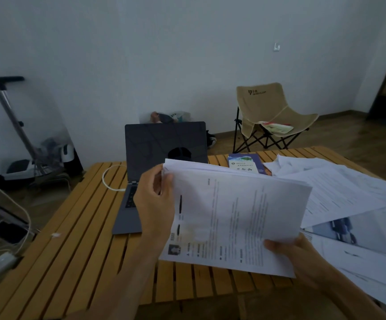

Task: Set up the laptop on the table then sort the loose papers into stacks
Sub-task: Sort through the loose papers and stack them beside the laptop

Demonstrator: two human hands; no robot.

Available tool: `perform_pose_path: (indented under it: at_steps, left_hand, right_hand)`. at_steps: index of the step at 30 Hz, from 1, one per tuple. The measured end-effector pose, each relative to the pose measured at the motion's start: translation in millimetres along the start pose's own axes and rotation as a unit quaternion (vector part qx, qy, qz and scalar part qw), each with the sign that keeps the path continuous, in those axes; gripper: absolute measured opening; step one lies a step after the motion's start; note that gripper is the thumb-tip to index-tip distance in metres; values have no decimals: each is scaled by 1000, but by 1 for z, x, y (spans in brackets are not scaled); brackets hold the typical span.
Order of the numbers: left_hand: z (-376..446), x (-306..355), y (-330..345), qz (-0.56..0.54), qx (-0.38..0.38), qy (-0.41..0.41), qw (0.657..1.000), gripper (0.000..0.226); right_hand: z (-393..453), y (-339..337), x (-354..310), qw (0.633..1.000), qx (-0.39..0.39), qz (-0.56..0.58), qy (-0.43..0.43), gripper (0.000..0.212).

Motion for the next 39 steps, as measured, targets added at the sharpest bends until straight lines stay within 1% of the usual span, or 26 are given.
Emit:
perform_pose_path:
  at_steps: [2, 3, 6, 7, 8, 9, 11, 12, 14, 16, 18, 20, 22, 25, 28, 31, 33, 35, 37, 39]
  left_hand:
    - [0, 1, -1, -3, 14, 3, 1000, 19]
    - [0, 1, -1, 1, 18, 12, 1000, 18]
    - [-1, 0, -2, 28, 22, 57, 998, 10]
    - [-1, 0, -2, 44, 27, 76, 996, 5]
    - [-1, 2, -3, 63, 33, 94, 993, 4]
    - [-1, 3, -3, 79, 39, 108, 990, 8]
    - [-2, 8, -5, 80, 29, 121, 989, 10]
    - [-4, 12, -6, 59, 8, 112, 992, 10]
    - [-7, 19, -9, -5, -44, 68, 997, 7]
    - [-7, 23, -11, -64, -68, 22, 995, 4]
    - [-5, 21, -10, -80, -81, 3, 994, 7]
    - [-2, 13, -8, -67, -95, -12, 993, 14]
    - [-1, 4, -6, -52, -84, -35, 995, 15]
    - [0, -6, -5, -17, -62, -53, 996, 13]
    - [2, -11, -4, 15, -68, -46, 996, 21]
    - [6, -19, -2, 20, -99, -53, 993, 22]
    - [10, -26, 0, 15, -135, -61, 989, 22]
    - [14, -34, 3, 41, -172, -62, 982, 21]
    - [15, -43, 9, 77, -188, -58, 977, 19]
    - [15, -52, 15, 103, -191, -67, 974, 18]
  right_hand:
    - [-1, 1, 0, 1000, -3, -3, 4, 41]
    - [-1, 1, 0, 1000, -5, 2, 6, 44]
    - [-1, 2, 1, 1000, -18, 13, 12, 62]
    - [-1, 2, 2, 1000, -19, 16, 16, 60]
    - [-1, 2, 2, 999, -18, 23, 18, 54]
    - [-1, 3, 2, 999, -16, 31, 19, 48]
    - [-1, 4, 1, 999, -11, 41, 22, 44]
    - [-1, 4, 1, 999, -8, 45, 22, 43]
    - [-1, 3, 0, 999, 2, 48, 21, 42]
    - [0, 0, -1, 999, 18, 47, 15, 42]
    - [0, -1, -2, 999, 29, 41, 12, 42]
    - [-1, -1, -4, 999, 25, 22, 16, 37]
    - [-3, 0, -3, 999, 22, 16, 28, 34]
    - [-3, -2, -1, 999, 18, 10, 48, 40]
    - [-2, -4, -1, 998, 19, 16, 64, 42]
    - [-1, -9, -2, 997, 18, 5, 76, 42]
    - [1, -14, -2, 997, 17, -4, 81, 42]
    - [4, -18, -1, 997, 16, -19, 76, 41]
    - [10, -21, 1, 995, 34, -67, 68, 34]
    - [16, -26, 4, 982, 74, -167, 49, 24]
Point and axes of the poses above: each hand's wrist, its own z-axis towards the middle knuckle, its own y-axis out of the palm, x = y × z, the point moved 2 cm from there along z, towards the middle knuckle, and after that the axes turned 13 degrees about z, right-handed, at the moved point
